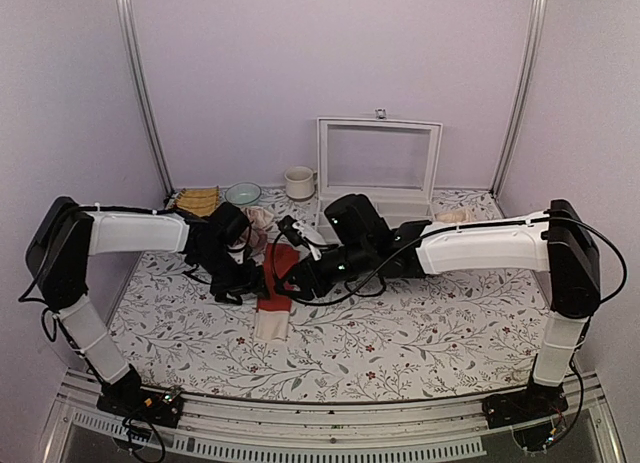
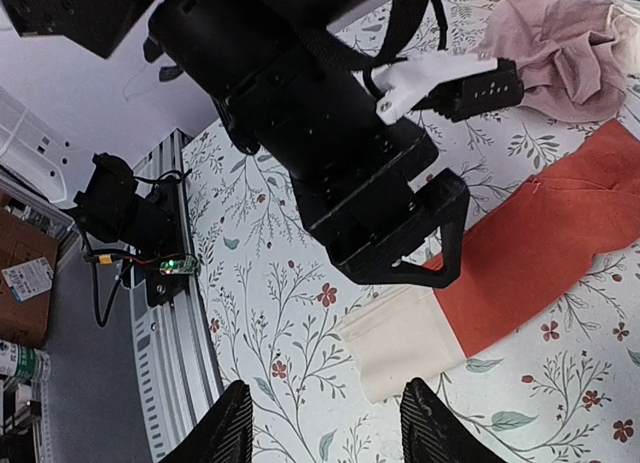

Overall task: Roll the underwear
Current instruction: Smooth out the underwear at the center of the board, then roll the underwear at the center of the board.

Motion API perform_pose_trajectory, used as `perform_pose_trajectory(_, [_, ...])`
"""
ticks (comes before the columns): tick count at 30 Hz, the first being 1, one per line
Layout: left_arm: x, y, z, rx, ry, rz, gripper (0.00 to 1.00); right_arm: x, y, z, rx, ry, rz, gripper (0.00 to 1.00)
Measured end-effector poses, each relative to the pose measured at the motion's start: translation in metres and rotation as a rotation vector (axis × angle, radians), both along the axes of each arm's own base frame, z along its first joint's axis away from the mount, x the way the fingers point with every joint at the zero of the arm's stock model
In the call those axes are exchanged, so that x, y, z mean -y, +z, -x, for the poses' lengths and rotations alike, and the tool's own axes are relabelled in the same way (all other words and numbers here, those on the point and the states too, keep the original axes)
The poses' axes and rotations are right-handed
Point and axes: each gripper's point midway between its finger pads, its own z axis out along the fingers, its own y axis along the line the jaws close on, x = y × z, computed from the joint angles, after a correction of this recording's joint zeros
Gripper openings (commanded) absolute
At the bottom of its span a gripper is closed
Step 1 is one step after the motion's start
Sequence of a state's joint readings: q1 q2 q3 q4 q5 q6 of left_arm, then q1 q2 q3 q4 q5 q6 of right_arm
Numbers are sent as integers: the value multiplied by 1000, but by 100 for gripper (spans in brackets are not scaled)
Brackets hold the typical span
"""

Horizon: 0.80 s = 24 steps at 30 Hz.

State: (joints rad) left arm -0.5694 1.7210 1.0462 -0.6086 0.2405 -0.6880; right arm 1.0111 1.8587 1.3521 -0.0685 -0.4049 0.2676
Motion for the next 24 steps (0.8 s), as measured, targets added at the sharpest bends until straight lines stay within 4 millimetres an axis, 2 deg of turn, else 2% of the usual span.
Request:
perform_pose_trajectory(6, [-13,35,-8,75,55,18,82,-15,-17,8,21,51,42,50])
perform_pose_trajectory(8, [-21,48,-15,107,89,29,94,-18,-27,10,26,64,63,50])
perform_pose_trajectory(10, [-29,59,-20,139,120,39,99,-20,-36,12,37,73,86,50])
perform_pose_trajectory(16, [-49,94,-36,234,205,78,100,-37,-56,27,106,129,132,53])
perform_pose_trajectory(24, [-63,118,-45,302,262,116,100,-49,-78,45,242,195,181,55])
